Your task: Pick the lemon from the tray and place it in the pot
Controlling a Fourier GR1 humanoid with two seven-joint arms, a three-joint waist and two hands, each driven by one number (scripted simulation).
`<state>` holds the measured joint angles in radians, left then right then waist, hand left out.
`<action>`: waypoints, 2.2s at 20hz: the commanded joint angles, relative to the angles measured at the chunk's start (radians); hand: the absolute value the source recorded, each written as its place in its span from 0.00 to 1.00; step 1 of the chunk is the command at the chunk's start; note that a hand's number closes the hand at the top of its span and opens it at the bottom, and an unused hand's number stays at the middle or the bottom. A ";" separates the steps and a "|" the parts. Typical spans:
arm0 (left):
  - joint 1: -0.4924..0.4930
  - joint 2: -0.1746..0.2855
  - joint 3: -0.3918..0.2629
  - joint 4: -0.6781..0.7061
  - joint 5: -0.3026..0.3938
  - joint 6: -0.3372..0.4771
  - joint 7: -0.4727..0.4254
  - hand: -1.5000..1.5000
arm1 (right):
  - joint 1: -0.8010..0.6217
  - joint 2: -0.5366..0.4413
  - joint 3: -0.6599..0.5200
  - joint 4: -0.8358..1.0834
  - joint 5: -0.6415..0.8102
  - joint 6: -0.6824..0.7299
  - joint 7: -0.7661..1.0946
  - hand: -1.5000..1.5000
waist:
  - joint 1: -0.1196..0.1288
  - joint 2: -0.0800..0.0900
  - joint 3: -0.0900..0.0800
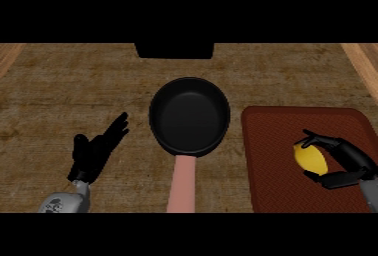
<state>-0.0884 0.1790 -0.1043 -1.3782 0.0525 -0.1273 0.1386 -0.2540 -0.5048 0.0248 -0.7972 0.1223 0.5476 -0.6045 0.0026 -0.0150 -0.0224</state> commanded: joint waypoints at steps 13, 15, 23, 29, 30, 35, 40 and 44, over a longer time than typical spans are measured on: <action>-0.004 -0.028 -0.010 0.033 -0.031 0.006 -0.016 0.50 | -0.249 0.034 -0.043 0.280 -0.063 0.077 -0.139 1.00 | 0.024 0.024 0.025; -0.018 0.008 0.028 0.040 0.006 -0.037 -0.002 0.50 | -0.247 0.026 -0.021 0.217 -0.023 -0.002 -0.183 1.00 | 0.015 0.021 0.024; -0.021 -0.031 0.014 0.003 -0.021 -0.012 0.014 0.50 | -0.235 0.002 -0.014 0.113 0.016 -0.105 -0.214 1.00 | 0.003 0.017 0.023; 0.053 -0.036 0.004 -0.035 -0.041 0.002 0.026 0.50 | -0.137 -0.037 -0.035 -0.266 -0.044 -0.138 -0.016 1.00 | -0.014 0.009 0.021; 0.036 -0.036 0.002 -0.054 -0.047 0.005 0.039 0.50 | -0.167 -0.001 -0.029 -0.273 -0.026 -0.182 0.012 1.00 | -0.008 0.011 0.022; -0.005 -0.036 0.045 0.088 -0.047 -0.002 -0.042 0.50 | -0.178 -0.033 -0.033 -0.502 -0.021 -0.201 0.164 1.00 | -0.024 0.010 0.020; -0.017 -0.055 0.025 0.018 -0.043 -0.002 0.028 0.50 | -0.272 0.016 0.006 -0.654 0.012 -0.233 0.425 1.00 | -0.009 0.010 0.021; -0.004 -0.027 0.035 0.011 -0.050 -0.026 -0.004 0.50 | -0.416 0.025 0.023 -0.694 0.008 -0.192 0.615 1.00 | 0.005 0.012 0.021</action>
<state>-0.0916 0.1474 -0.0622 -1.3718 0.0181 -0.1495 0.1397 -0.5451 -0.5057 0.0152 -1.4340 0.1191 0.3489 -0.1716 -0.0020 -0.0055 0.0013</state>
